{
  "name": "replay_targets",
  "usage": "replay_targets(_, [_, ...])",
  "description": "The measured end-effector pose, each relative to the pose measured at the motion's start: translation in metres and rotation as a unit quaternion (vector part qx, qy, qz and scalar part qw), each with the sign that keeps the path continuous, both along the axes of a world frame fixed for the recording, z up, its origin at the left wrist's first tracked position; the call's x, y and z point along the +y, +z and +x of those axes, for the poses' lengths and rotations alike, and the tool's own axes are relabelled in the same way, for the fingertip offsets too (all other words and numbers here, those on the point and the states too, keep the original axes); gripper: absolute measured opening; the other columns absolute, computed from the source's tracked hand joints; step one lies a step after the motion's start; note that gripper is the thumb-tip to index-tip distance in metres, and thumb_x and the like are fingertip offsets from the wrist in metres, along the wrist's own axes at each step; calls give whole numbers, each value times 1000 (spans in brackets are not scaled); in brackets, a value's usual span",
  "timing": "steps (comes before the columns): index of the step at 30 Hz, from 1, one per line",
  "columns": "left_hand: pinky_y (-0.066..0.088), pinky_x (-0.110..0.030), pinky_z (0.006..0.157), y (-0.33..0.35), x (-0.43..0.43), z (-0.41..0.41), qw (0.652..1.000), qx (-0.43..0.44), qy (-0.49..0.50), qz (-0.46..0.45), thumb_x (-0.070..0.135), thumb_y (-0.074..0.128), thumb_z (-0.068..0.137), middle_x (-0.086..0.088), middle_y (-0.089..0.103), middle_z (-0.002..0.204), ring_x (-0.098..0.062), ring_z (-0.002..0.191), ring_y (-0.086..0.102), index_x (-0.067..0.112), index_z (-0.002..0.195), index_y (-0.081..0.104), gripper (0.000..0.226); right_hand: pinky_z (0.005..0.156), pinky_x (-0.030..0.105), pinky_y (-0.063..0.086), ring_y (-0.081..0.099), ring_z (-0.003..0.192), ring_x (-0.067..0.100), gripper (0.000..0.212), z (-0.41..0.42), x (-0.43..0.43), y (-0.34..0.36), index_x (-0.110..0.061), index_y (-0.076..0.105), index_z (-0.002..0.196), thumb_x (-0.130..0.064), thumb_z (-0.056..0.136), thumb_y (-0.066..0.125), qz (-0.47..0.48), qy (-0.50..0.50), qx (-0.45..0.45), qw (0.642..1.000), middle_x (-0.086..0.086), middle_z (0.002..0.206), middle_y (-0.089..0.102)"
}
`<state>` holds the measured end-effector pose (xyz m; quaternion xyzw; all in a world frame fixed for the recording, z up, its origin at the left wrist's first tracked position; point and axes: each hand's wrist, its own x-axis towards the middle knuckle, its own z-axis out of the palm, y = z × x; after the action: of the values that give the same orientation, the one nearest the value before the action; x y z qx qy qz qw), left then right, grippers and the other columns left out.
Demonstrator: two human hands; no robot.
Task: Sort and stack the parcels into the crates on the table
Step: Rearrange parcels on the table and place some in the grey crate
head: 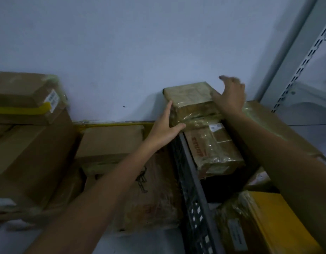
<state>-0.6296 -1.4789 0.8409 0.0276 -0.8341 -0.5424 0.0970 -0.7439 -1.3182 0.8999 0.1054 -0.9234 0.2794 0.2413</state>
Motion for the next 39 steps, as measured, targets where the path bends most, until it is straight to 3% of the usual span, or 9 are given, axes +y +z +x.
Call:
replay_targets(3, [27,-22,97,2,10,-1,1000,5,8,10,26,60,89,4,25,153,-15,137,30,29,150,2,84,102,36,35,45,127,28,49,-3,9,-14,-21,40,143,-34,95,43,-35,93,-158,982,8,143,46])
replay_targets(7, [32,-21,95,9,11,10,999,28,35,5,26,59,90,6,30,151,-10,130,36,32,150,0,85,104,39,41,50,124,25,51,10,0,-8,-18,48,138,-36,91,53,-120,111,-147,975,7,140,51])
replay_targets(10, [40,-32,102,16,-4,27,993,79,89,-8,21,60,89,4,36,147,-9,125,41,37,148,2,84,96,34,45,51,120,23,55,23,-13,-1,-13,51,134,-37,86,62,-162,161,-116,967,8,135,51])
replay_targets(17, [49,-38,96,27,-66,79,962,177,183,-99,13,66,81,-4,47,132,-14,115,48,32,132,40,61,106,41,40,40,128,23,107,71,-74,14,-26,31,144,-77,56,64,-108,324,-141,929,4,142,38])
replay_targets(22, [49,-43,96,15,-119,125,964,156,175,-126,24,63,76,2,44,133,-15,120,46,40,136,33,70,105,28,34,38,131,23,96,99,-123,-5,-17,28,147,-45,70,78,-48,333,-115,935,7,146,36])
replay_targets(26, [41,-31,95,3,-144,146,953,122,215,-172,18,64,82,2,35,142,-16,126,39,38,141,27,72,101,24,36,40,130,22,93,117,-162,-30,-13,30,146,-44,72,77,-83,323,-129,934,6,145,40])
replay_targets(28, [36,-34,98,-5,-152,151,944,65,244,-213,23,61,85,-2,24,151,-22,134,31,37,143,24,70,95,19,34,43,126,21,91,121,-178,-43,-11,33,144,-42,71,78,-85,309,-125,939,6,141,44])
replay_targets(33, [30,-44,111,-41,-162,154,959,-72,184,-204,27,60,87,-3,-3,158,-30,143,15,39,146,14,76,94,26,36,42,125,23,87,124,-201,-91,-13,33,142,-43,73,76,-63,292,-174,938,7,138,42])
replay_targets(39, [30,-37,108,-50,-176,150,964,-85,179,-177,22,59,89,-5,-13,157,-29,144,10,34,148,16,74,102,37,40,41,127,27,90,117,-225,-98,-18,29,143,-54,73,72,-33,270,-196,942,10,141,39])
